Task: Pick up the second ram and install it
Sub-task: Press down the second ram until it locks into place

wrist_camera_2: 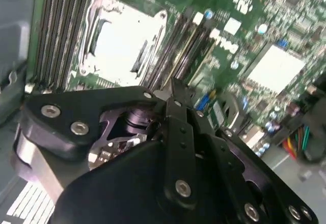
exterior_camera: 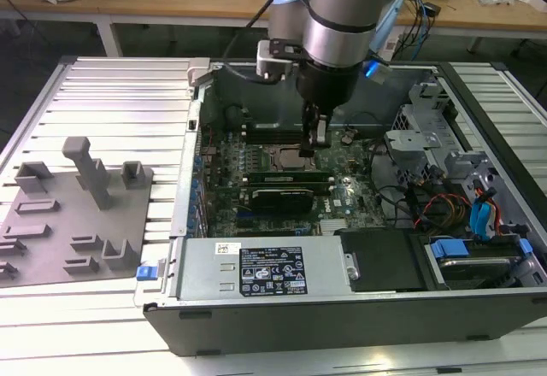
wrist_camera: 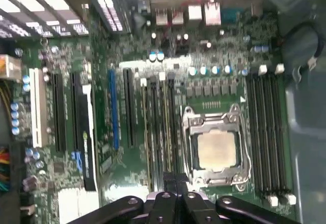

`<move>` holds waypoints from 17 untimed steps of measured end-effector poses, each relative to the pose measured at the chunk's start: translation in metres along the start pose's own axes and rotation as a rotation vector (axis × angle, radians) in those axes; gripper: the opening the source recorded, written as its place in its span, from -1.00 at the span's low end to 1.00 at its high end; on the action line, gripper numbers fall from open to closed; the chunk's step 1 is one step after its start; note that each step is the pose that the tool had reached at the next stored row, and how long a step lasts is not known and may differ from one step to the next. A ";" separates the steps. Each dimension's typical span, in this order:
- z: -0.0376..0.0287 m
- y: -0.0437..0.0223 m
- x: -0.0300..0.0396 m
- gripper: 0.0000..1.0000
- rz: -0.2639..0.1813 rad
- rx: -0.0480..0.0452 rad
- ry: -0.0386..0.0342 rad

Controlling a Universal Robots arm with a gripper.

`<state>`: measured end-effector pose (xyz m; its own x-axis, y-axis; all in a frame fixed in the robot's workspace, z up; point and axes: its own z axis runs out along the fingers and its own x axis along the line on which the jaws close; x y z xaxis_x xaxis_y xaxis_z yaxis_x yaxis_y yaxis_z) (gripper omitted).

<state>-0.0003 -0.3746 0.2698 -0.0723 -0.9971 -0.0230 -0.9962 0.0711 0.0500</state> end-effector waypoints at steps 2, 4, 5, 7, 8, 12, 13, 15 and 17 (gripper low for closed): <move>0.0061 -0.0144 -0.0008 -0.79 -0.001 -0.0001 0.0001; 0.0109 -0.0227 -0.0013 -0.79 -0.004 -0.0002 0.0003; 0.0129 -0.0243 -0.0014 -0.79 -0.004 -0.0002 0.0003; 0.0222 -0.0255 -0.0016 -0.79 -0.007 -0.0003 0.0003; 0.0279 -0.0257 -0.0017 -0.79 -0.009 -0.0004 0.0005; 0.0415 -0.0263 -0.0011 -0.79 -0.011 -0.0008 0.0029; 0.0430 -0.0262 -0.0011 -0.79 -0.011 -0.0008 0.0023; 0.0419 -0.0256 -0.0013 -0.79 -0.011 0.0028 0.0006; 0.0367 -0.0229 -0.0015 -0.79 -0.011 0.0102 -0.0019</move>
<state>0.0209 -0.3737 0.2320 -0.0610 -0.9978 -0.0254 -0.9974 0.0600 0.0395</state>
